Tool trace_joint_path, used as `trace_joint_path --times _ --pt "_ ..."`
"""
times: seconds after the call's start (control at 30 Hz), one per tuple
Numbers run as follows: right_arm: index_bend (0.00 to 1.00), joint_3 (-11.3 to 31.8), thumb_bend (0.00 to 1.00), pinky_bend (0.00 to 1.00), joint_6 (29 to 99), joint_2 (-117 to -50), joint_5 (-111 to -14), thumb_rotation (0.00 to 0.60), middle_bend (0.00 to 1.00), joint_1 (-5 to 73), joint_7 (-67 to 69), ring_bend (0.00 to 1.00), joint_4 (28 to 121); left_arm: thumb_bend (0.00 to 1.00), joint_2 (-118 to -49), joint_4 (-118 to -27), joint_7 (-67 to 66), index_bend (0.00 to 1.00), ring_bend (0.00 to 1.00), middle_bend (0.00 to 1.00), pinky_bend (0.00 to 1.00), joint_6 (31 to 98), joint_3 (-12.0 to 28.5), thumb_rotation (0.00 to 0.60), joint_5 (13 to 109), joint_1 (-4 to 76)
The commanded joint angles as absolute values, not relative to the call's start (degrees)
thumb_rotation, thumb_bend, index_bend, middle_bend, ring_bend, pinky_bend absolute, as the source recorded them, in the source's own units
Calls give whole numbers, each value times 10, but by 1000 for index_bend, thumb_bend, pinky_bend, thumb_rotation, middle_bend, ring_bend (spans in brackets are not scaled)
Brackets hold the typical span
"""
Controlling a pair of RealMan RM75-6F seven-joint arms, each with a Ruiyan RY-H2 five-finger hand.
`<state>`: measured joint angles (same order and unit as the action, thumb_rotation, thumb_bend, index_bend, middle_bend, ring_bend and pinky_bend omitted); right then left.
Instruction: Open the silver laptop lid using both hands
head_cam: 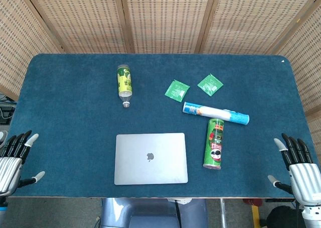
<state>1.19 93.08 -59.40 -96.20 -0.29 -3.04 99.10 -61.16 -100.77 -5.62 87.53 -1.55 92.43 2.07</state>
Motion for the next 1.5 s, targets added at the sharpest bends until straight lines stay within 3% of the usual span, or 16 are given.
trace_joint_path --times 0.03,0.37,0.67,0.9,1.1,1.5 --pt "2 12 0 0 932 -594 -962 600 0 -3 -29 0 991 0 -612 -1007 -56 0 0 0 0 876 -15 600 925 20" --pt "3 17 0 0 934 -589 -952 600 0 -4 -23 0 995 0 -640 -988 -78 0 0 0 0 842 -23 600 970 49" --pt "3 21 0 0 923 -588 -937 600 0 -1 -22 0 998 0 -744 -971 -43 0 0 0 0 695 -8 600 1083 202" --pt "3 25 0 0 917 -586 -923 600 0 1 -15 0 996 0 -831 -948 -61 0 0 0 0 573 21 600 1060 300" --pt "3 28 0 0 909 -583 -914 600 0 4 -5 0 994 0 -869 -949 -106 0 0 0 0 526 28 600 1031 331" --pt "3 26 0 0 902 -580 -913 600 0 7 5 0 992 0 -939 -918 -179 0 0 0 0 501 15 600 982 345"
